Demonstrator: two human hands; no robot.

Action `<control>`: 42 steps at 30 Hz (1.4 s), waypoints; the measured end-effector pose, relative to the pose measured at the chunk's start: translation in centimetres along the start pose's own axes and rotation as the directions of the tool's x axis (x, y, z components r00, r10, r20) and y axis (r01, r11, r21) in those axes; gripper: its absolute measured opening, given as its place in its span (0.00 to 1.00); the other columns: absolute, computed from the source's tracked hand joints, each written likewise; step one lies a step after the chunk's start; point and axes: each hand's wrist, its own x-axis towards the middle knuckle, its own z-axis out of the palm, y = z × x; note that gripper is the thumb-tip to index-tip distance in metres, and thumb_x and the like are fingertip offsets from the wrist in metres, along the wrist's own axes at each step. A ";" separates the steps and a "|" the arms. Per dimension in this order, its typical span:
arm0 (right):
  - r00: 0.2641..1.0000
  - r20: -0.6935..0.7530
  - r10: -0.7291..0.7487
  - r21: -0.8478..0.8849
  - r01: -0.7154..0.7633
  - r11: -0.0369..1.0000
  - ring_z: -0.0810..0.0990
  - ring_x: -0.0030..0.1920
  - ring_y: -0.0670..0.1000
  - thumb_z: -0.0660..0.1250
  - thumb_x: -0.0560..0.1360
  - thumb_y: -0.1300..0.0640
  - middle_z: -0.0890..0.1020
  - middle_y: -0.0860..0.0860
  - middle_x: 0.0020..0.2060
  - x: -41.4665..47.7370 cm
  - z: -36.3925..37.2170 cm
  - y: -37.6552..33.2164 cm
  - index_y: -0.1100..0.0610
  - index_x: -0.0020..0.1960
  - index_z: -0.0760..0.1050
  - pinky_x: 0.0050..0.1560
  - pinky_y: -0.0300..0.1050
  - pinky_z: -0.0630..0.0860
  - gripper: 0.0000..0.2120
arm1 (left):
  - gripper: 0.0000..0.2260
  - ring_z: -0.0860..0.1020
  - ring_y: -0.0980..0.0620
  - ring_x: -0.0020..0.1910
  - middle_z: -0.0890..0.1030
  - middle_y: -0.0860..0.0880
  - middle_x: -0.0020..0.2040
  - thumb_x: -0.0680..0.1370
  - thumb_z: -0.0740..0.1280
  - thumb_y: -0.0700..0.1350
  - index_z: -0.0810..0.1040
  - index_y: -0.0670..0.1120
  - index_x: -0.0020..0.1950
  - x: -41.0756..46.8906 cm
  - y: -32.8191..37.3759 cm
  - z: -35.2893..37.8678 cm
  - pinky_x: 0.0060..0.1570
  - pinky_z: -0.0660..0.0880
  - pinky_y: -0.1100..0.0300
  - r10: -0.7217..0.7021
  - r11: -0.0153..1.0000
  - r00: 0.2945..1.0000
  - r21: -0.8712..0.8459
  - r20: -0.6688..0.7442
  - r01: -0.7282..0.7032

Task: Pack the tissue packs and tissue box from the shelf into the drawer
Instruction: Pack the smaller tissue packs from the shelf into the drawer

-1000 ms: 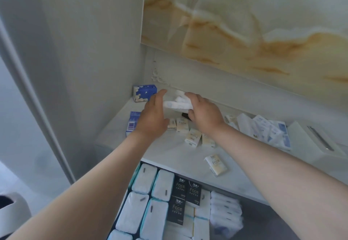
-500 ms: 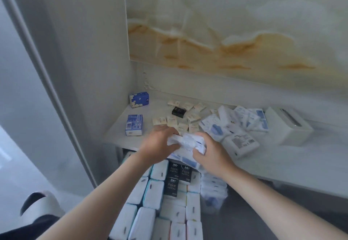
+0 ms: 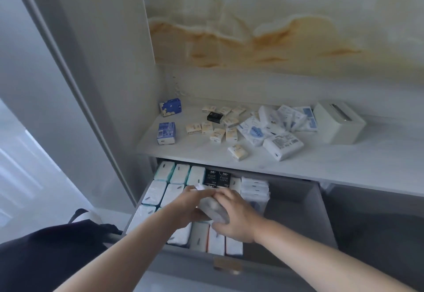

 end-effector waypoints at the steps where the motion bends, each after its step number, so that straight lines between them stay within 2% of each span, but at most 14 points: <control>1: 0.997 0.076 0.022 0.065 -0.027 0.998 0.64 0.71 0.46 0.60 0.69 0.38 0.64 0.41 0.69 -0.2 0.2 0.0 0.47 0.73 0.67 0.71 0.49 0.64 0.34 | 0.31 0.84 0.37 0.48 0.80 0.34 0.57 0.71 0.77 0.46 0.67 0.40 0.68 0.0 -0.9 -0.2 0.45 0.81 0.40 -0.019 0.999 1.000 0.045 -0.017 0.020; 6: 0.984 0.035 0.174 0.236 -0.177 0.956 0.71 0.64 0.46 0.69 0.74 0.57 0.71 0.44 0.60 -0.4 0.0 1.4 0.42 0.59 0.76 0.70 0.49 0.66 0.16 | 0.21 0.83 0.37 0.46 0.79 0.34 0.57 0.74 0.71 0.37 0.69 0.44 0.65 -0.2 -2.8 -0.9 0.47 0.80 0.38 -0.071 0.990 0.997 0.119 0.003 0.070; 10: 0.938 0.160 0.307 0.221 -0.338 0.915 0.70 0.67 0.48 0.77 0.70 0.47 0.70 0.45 0.67 -0.8 -0.4 2.9 0.43 0.76 0.60 0.65 0.43 0.68 0.40 | 0.20 0.84 0.40 0.44 0.81 0.36 0.53 0.74 0.73 0.40 0.71 0.46 0.63 -0.2 -3.3 -0.4 0.44 0.82 0.43 -0.054 0.969 0.998 0.244 0.017 0.048; 12: 0.912 0.208 0.353 0.163 -0.388 0.907 0.74 0.63 0.49 0.77 0.69 0.45 0.73 0.48 0.67 -0.7 0.3 3.5 0.46 0.77 0.59 0.61 0.41 0.72 0.42 | 0.19 0.83 0.45 0.42 0.81 0.42 0.51 0.73 0.74 0.47 0.72 0.50 0.61 -0.1 -3.5 0.0 0.40 0.82 0.49 0.034 0.870 0.999 0.493 -0.034 -0.013; 14: 0.896 0.236 0.377 0.073 -0.404 0.912 0.75 0.60 0.49 0.75 0.71 0.42 0.74 0.48 0.65 -0.6 1.4 3.8 0.49 0.76 0.64 0.55 0.39 0.72 0.38 | 0.18 0.81 0.51 0.45 0.80 0.50 0.53 0.73 0.72 0.58 0.74 0.54 0.60 0.4 -3.4 -0.1 0.41 0.79 0.57 0.220 0.341 0.976 0.937 0.002 -0.079; 16: 0.880 0.248 0.405 0.011 -0.420 0.907 0.75 0.60 0.50 0.73 0.72 0.39 0.73 0.49 0.67 -0.5 2.3 3.8 0.49 0.74 0.67 0.53 0.40 0.71 0.35 | 0.18 0.76 0.53 0.55 0.77 0.54 0.60 0.75 0.67 0.62 0.76 0.56 0.61 1.0 -3.2 -0.1 0.53 0.75 0.58 0.381 -0.215 0.904 0.970 0.191 -0.114; 18: 0.871 0.245 0.426 -0.016 -0.436 0.900 0.73 0.61 0.52 0.72 0.72 0.39 0.70 0.51 0.68 -0.1 2.7 3.7 0.50 0.70 0.70 0.57 0.44 0.71 0.31 | 0.17 0.73 0.52 0.61 0.76 0.54 0.63 0.76 0.65 0.62 0.77 0.56 0.61 1.4 -3.0 0.2 0.63 0.70 0.55 0.398 -0.355 0.869 0.923 0.294 -0.150; 21: 0.848 0.252 0.466 -0.013 -0.478 0.878 0.75 0.59 0.52 0.72 0.72 0.39 0.72 0.51 0.65 0.4 3.0 4.0 0.52 0.66 0.70 0.55 0.46 0.73 0.29 | 0.22 0.75 0.50 0.62 0.78 0.52 0.63 0.77 0.63 0.62 0.73 0.54 0.67 2.1 -3.2 0.6 0.64 0.68 0.54 0.301 -0.341 0.919 0.929 0.254 -0.145; 25: 0.791 0.264 0.553 0.005 -0.574 0.819 0.74 0.63 0.55 0.73 0.62 0.30 0.69 0.52 0.69 0.8 3.3 4.8 0.53 0.74 0.61 0.61 0.51 0.75 0.49 | 0.26 0.74 0.45 0.63 0.78 0.47 0.64 0.78 0.62 0.61 0.67 0.48 0.71 2.4 -3.7 1.1 0.63 0.68 0.52 0.159 -0.319 0.970 0.940 0.182 -0.124; 28: 0.778 0.280 0.563 -0.017 -0.582 0.813 0.72 0.66 0.57 0.71 0.64 0.35 0.69 0.52 0.72 0.8 3.2 5.4 0.51 0.77 0.60 0.62 0.50 0.74 0.46 | 0.29 0.74 0.44 0.63 0.75 0.44 0.67 0.78 0.65 0.54 0.61 0.46 0.75 2.4 -4.0 2.2 0.63 0.69 0.52 0.082 -0.116 0.983 0.981 0.167 -0.157; 31: 0.780 0.296 0.552 0.060 -0.592 0.804 0.75 0.64 0.54 0.71 0.62 0.36 0.76 0.49 0.66 0.7 2.9 5.6 0.47 0.70 0.71 0.63 0.48 0.74 0.38 | 0.34 0.76 0.46 0.58 0.74 0.42 0.66 0.77 0.69 0.45 0.55 0.44 0.77 2.7 -4.0 2.8 0.55 0.75 0.56 0.062 0.126 0.992 0.985 0.113 -0.120; 33: 0.788 0.294 0.541 0.173 -0.600 0.781 0.78 0.57 0.52 0.74 0.63 0.42 0.79 0.50 0.58 0.7 2.4 5.8 0.49 0.62 0.76 0.57 0.48 0.77 0.29 | 0.32 0.77 0.48 0.54 0.77 0.44 0.61 0.75 0.71 0.44 0.60 0.43 0.75 3.3 -3.9 2.8 0.52 0.78 0.57 0.087 0.247 0.991 0.962 0.099 -0.118; 37: 0.817 0.278 0.505 0.385 -0.577 0.721 0.73 0.61 0.53 0.72 0.70 0.52 0.72 0.52 0.62 0.4 0.4 6.1 0.52 0.71 0.65 0.56 0.47 0.71 0.32 | 0.12 0.82 0.45 0.48 0.83 0.46 0.50 0.74 0.71 0.40 0.79 0.45 0.57 3.8 -3.1 3.3 0.49 0.81 0.47 0.161 0.549 0.973 0.804 0.164 -0.226; 42: 0.871 0.177 0.458 0.525 -0.477 0.705 0.76 0.57 0.49 0.71 0.69 0.54 0.78 0.55 0.57 -0.4 -2.6 7.2 0.47 0.62 0.74 0.54 0.44 0.72 0.22 | 0.07 0.81 0.49 0.41 0.83 0.51 0.46 0.76 0.71 0.47 0.81 0.52 0.53 3.3 -1.3 6.1 0.44 0.79 0.48 0.272 0.496 0.916 0.774 0.294 -0.395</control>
